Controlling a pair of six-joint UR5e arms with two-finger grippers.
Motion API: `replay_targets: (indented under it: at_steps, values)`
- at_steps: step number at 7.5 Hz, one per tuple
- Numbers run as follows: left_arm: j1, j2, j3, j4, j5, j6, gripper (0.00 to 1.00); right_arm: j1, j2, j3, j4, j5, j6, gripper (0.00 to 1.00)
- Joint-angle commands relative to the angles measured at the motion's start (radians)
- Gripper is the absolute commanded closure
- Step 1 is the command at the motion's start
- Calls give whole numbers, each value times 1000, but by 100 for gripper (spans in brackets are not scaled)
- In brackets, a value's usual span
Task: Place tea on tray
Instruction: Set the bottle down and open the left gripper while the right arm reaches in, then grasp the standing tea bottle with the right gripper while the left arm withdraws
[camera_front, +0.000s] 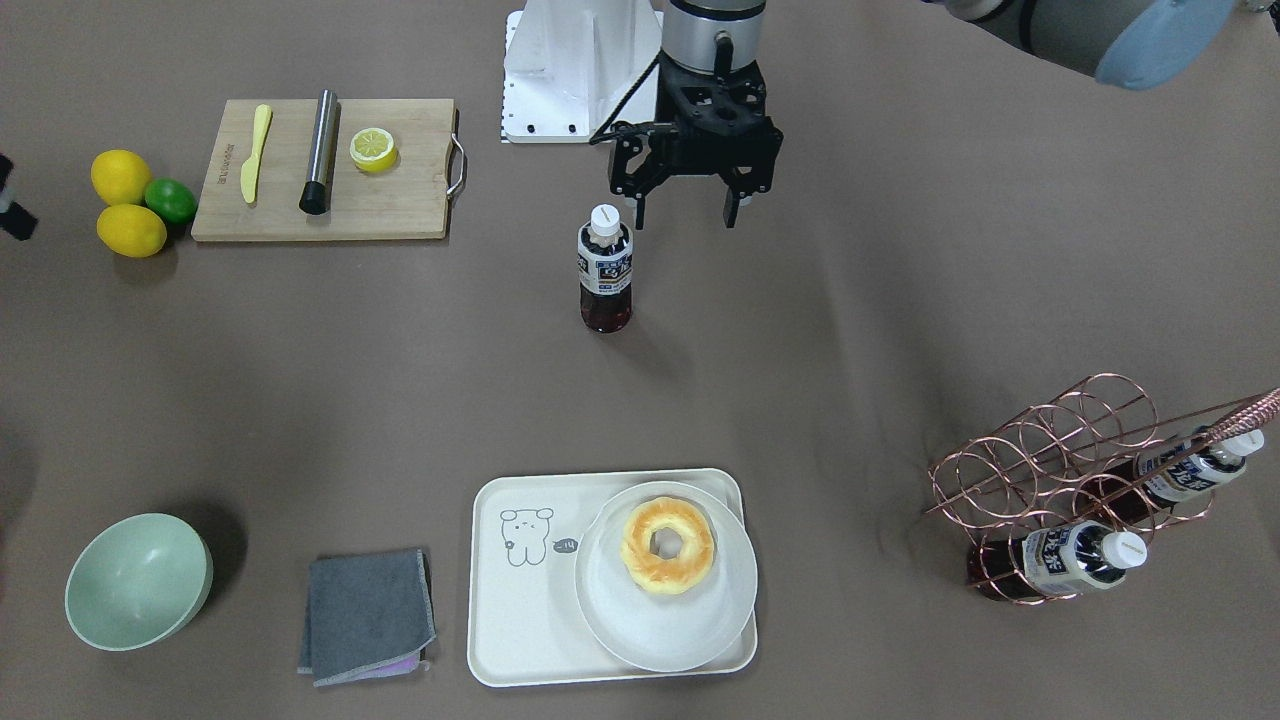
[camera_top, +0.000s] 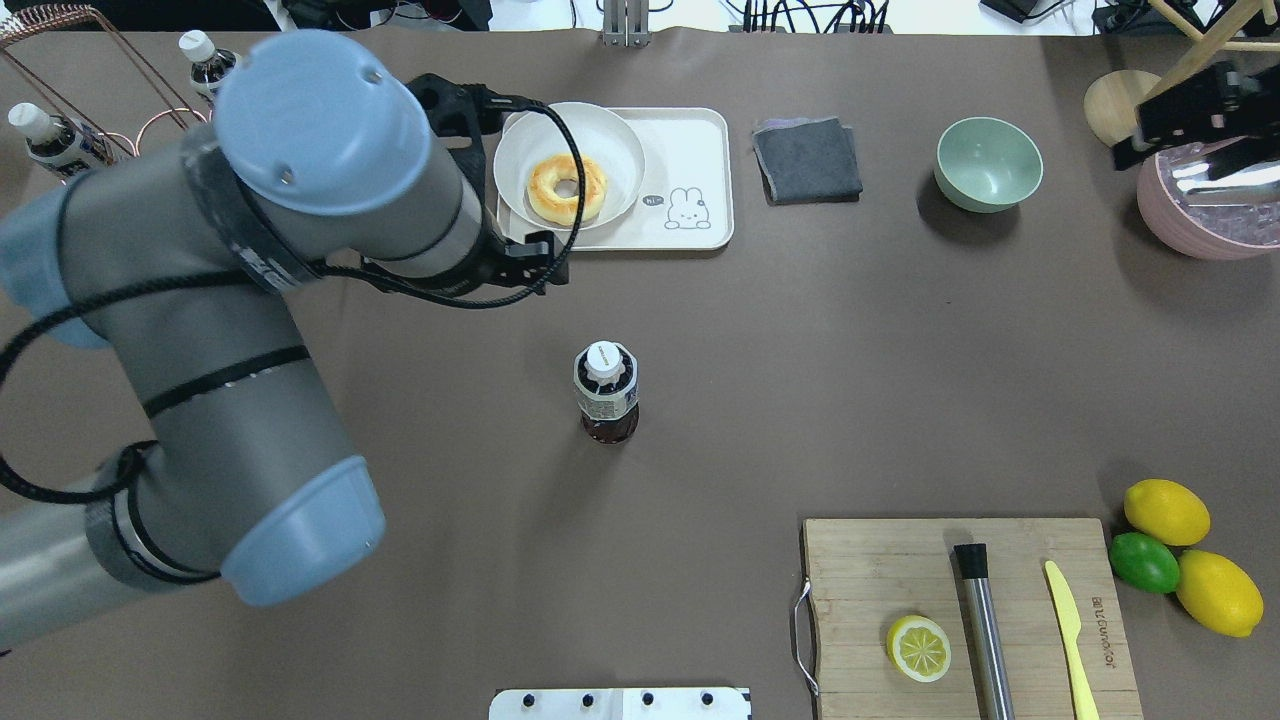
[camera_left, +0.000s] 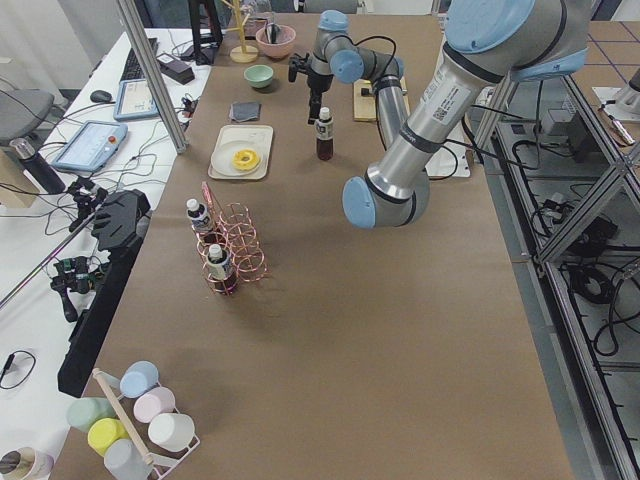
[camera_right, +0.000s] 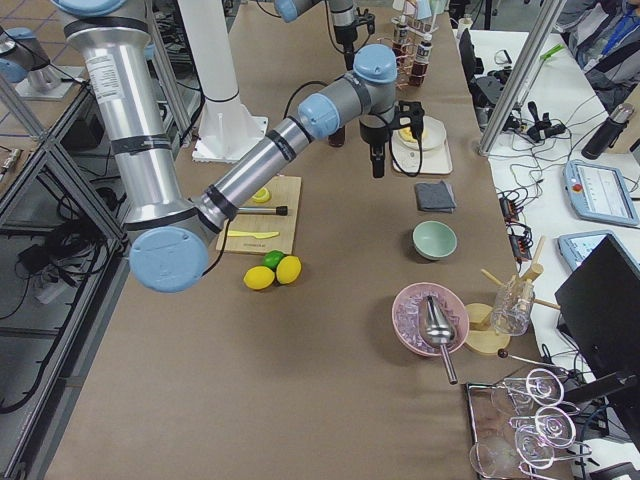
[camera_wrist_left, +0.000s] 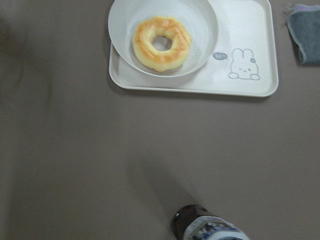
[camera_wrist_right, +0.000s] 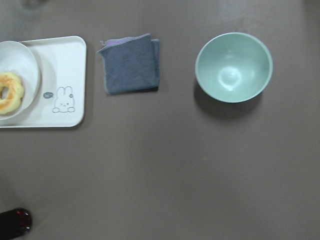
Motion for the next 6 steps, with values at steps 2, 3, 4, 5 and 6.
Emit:
replay_targets:
  at_steps: [2, 3, 4, 5, 6]
  values:
    - [-268, 209, -13, -111, -231, 345, 5, -430, 285, 31, -12, -229, 640, 0]
    - [-325, 243, 5, -127, -259, 436, 5, -551, 395, -4, -101, -371, 705, 0]
    - [-363, 258, 20, -128, -284, 493, 5, -625, 542, -88, -233, -440, 692, 0]
    - [-376, 258, 42, -128, -291, 524, 5, -665, 668, -210, -251, -461, 691, 0]
    - [-384, 257, 59, -128, -290, 544, 5, -695, 683, -244, -245, -470, 682, 0]
